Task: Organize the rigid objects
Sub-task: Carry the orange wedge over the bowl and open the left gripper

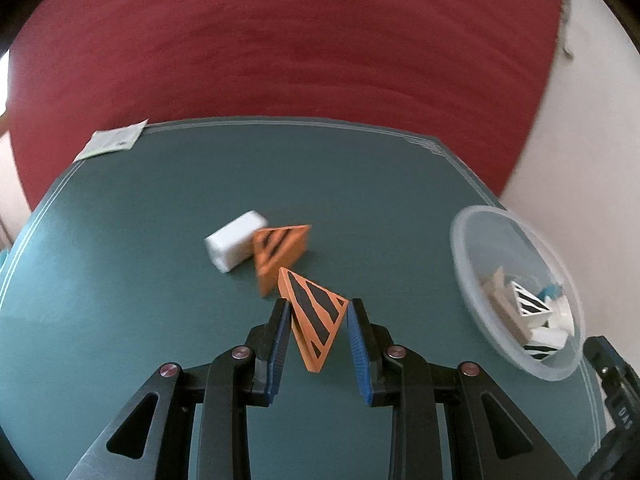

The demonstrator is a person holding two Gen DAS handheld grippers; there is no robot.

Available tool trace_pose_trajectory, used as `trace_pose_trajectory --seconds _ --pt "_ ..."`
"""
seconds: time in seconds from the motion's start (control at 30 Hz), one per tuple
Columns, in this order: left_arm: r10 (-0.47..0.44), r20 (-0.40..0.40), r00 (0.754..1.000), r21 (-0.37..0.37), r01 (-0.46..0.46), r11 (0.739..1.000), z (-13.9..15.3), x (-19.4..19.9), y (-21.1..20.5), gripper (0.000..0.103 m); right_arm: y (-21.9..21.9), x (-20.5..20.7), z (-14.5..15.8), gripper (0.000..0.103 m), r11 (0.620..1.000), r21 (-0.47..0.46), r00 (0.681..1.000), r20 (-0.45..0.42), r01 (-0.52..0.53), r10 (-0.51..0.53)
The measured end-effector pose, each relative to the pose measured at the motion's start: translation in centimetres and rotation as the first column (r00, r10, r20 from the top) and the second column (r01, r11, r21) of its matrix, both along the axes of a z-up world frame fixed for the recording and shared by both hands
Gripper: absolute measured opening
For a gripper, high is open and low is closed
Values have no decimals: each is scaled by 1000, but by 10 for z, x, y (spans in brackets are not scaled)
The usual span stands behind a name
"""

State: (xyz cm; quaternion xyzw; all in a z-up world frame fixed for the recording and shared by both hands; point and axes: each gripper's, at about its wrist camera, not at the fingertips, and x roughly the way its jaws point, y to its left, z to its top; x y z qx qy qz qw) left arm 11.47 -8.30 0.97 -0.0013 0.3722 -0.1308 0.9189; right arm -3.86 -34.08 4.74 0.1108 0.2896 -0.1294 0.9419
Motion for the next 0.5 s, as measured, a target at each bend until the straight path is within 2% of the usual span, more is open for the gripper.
trace_pose_trajectory --seconds 0.2,0.5 --pt "-81 25 996 29 81 996 4 -1 -37 31 -4 -3 -3 48 1000 -14 1000 -3 -27 27" --pt "-154 44 987 74 151 986 6 4 -84 31 -7 -12 -9 48 998 -15 998 15 -62 62"
